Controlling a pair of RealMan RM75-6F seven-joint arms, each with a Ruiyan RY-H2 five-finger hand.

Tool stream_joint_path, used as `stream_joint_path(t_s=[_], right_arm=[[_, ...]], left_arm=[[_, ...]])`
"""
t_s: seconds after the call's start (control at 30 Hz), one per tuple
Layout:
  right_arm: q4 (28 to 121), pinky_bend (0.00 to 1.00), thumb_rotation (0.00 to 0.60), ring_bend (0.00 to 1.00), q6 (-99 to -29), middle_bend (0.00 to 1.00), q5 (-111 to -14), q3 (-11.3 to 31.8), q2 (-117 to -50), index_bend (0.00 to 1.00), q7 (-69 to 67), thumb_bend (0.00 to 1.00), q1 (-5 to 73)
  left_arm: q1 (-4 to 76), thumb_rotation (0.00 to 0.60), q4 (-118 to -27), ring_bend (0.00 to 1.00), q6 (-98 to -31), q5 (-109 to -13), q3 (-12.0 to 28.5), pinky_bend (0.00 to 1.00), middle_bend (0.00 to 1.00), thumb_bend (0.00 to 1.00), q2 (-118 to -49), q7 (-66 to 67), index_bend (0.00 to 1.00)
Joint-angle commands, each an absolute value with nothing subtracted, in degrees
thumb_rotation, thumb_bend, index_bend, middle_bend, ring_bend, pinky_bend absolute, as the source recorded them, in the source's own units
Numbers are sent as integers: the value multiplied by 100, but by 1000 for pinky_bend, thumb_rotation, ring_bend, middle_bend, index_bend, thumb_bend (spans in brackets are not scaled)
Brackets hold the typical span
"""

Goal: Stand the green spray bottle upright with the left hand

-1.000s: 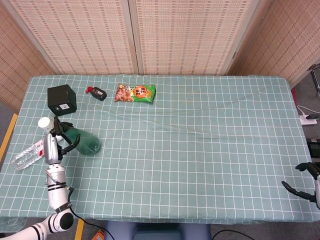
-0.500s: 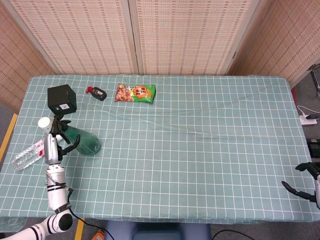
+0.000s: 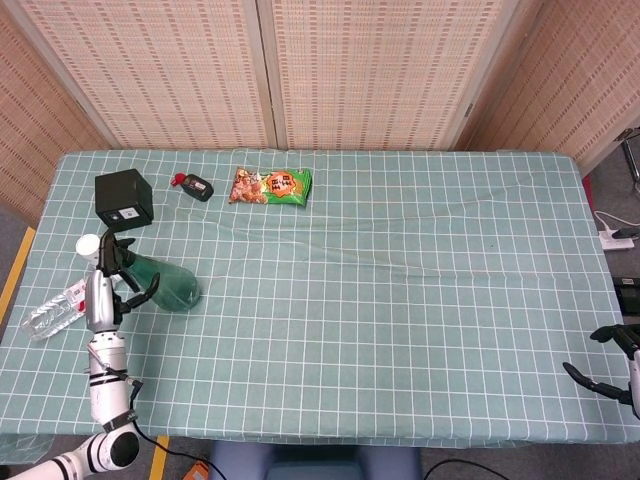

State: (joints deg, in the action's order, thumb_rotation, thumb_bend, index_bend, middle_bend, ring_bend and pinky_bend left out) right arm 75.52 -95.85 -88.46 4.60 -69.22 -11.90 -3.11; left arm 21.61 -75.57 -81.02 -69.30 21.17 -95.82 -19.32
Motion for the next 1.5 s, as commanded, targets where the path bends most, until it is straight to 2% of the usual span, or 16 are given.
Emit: stream_joint_path(t_s=[0.03, 0.23, 0.6, 0.97, 1.23, 1.3, 1.4, 1.47, 1.5], right_arm=[[7545, 308, 600, 382, -9586, 496, -8849, 460, -6924, 492, -1197, 0, -309], [7533, 308, 600, 382, -9583, 497, -8855, 459, -6924, 492, -1217, 0, -304], [7504, 308, 600, 382, -9596, 497, -8866, 457, -6930, 492, -1258, 0, -305], [7492, 308, 600, 382, -9575, 502, -8895, 429, -6902, 492, -1302, 0, -301], [7485, 308, 600, 382, -9533, 503, -8967, 388, -6850, 492, -1377, 0, -266], [7505, 308, 600, 382, -9518, 503, -8983, 375, -6831, 492, -1369, 0, -258], [7551, 308, 600, 382, -9492, 504, -8995, 361, -6803, 492, -1337, 0, -246], [7584, 308, 600, 382, -9475, 505, -8997, 355, -6787, 492, -1314, 0, -239], [7599, 308, 600, 382, -9465, 505, -8994, 355, -6781, 492, -1301, 0, -234]], left_arm=[[2152, 600, -7652, 94, -8046, -6951, 2093, 177, 96, 215, -9521, -1908, 0], [2175, 600, -7827, 15, -8014, -7031, 2062, 143, 2, 202, -9450, -1823, 0], [2180, 600, -8125, 0, -7973, -7063, 2021, 125, 0, 198, -9271, -1532, 0], [1794, 600, -8860, 0, -8208, -7182, 1856, 123, 0, 191, -8524, -1301, 0], [1444, 600, -8864, 0, -8324, -7153, 1623, 139, 0, 193, -8275, -1429, 0], [1351, 600, -8856, 0, -8351, -7153, 1566, 150, 0, 234, -8182, -1443, 0], [1278, 600, -8952, 6, -8252, -7148, 1420, 193, 1, 399, -7908, -1088, 0], [1301, 600, -9162, 27, -7942, -7126, 1131, 217, 20, 461, -7452, -140, 10], [1327, 600, -9285, 36, -7784, -7150, 955, 224, 35, 456, -7189, 421, 33]])
